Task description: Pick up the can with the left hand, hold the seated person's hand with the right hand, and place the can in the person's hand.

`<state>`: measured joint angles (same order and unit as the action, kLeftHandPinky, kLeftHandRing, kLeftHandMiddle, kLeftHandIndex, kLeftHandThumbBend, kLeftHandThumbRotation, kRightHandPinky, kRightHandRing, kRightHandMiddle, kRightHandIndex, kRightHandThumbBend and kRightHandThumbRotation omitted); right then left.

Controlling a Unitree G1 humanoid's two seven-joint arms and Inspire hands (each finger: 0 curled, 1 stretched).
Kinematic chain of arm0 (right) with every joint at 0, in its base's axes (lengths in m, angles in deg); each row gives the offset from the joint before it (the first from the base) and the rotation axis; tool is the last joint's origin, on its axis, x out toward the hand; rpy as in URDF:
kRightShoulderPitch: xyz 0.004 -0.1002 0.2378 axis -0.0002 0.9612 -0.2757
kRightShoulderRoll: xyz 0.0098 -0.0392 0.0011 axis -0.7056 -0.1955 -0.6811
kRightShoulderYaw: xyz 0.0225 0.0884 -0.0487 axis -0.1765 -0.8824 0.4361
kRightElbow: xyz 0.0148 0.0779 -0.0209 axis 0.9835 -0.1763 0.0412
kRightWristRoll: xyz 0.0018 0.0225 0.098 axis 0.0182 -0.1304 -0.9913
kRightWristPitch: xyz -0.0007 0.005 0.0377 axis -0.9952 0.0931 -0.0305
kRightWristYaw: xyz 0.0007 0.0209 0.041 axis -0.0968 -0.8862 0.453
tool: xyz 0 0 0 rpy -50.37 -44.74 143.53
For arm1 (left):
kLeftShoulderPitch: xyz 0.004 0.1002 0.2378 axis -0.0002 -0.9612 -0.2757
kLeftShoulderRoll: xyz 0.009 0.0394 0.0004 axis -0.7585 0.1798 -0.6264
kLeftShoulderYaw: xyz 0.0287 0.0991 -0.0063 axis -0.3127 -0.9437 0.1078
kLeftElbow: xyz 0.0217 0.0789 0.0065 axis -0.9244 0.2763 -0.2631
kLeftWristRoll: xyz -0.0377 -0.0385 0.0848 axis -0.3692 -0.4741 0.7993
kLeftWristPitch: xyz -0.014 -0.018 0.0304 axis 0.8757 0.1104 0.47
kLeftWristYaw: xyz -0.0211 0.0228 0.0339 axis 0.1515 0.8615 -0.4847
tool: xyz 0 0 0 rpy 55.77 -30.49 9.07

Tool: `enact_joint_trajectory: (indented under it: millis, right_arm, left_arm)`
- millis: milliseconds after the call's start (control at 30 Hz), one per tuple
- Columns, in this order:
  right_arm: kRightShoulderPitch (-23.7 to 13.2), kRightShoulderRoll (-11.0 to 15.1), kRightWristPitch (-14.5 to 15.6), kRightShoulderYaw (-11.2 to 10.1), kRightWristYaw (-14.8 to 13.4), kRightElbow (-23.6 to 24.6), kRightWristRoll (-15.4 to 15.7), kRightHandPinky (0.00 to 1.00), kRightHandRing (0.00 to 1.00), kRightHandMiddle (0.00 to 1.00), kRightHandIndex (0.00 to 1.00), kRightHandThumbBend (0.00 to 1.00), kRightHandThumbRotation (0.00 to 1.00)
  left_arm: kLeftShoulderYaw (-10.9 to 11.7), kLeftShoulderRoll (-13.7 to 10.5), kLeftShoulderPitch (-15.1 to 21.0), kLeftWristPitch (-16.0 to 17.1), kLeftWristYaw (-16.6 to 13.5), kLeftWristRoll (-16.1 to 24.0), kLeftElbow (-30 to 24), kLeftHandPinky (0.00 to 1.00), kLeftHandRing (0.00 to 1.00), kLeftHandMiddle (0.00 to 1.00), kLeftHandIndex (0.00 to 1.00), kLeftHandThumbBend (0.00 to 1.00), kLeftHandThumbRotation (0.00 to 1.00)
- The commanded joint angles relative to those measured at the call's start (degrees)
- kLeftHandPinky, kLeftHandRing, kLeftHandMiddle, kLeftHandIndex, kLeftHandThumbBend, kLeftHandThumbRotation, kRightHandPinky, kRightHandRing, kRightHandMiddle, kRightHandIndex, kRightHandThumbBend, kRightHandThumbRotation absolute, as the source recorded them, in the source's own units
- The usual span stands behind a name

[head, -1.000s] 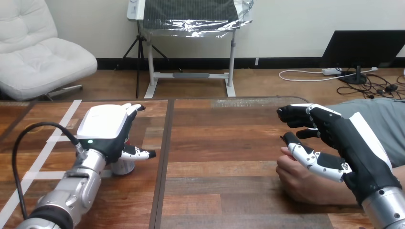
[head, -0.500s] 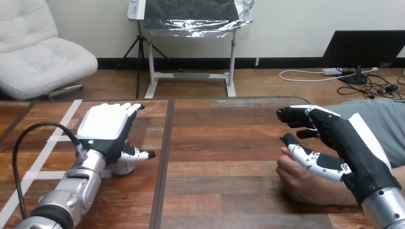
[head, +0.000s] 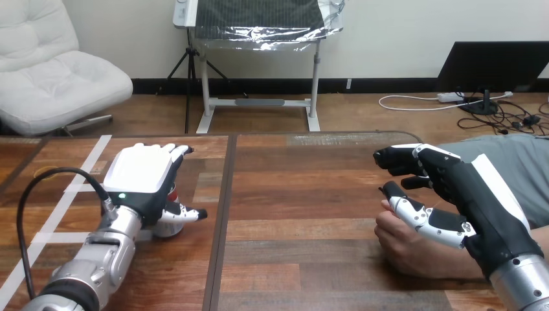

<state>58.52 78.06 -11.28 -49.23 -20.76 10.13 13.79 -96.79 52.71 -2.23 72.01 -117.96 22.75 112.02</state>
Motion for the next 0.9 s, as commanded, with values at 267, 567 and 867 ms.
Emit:
enact_joint_trajectory:
  millis: [267,567,867]
  right_arm:
    - [-2.7,1.8,-0.6,-1.6,0.3,2.0,-0.6,0.74,0.77,0.75,0.71,0.33,0.00]
    - [-2.7,2.3,-0.7,-1.8,0.4,2.2,0.1,0.74,0.77,0.75,0.71,0.33,0.00]
    - [-2.6,2.7,-0.1,-1.9,0.5,2.6,-0.1,0.74,0.78,0.75,0.71,0.33,0.00]
  left_arm:
    - [0.6,-0.5,4.3,-0.9,1.9,-1.7,0.8,0.90,0.90,0.90,0.88,0.78,0.50]
    - [1.2,0.0,4.1,-1.5,2.4,-2.7,1.1,0.88,0.88,0.89,0.87,0.79,0.50]
    - [1.7,0.4,4.2,-2.1,5.2,-4.8,1.7,0.87,0.88,0.89,0.88,0.79,0.50]
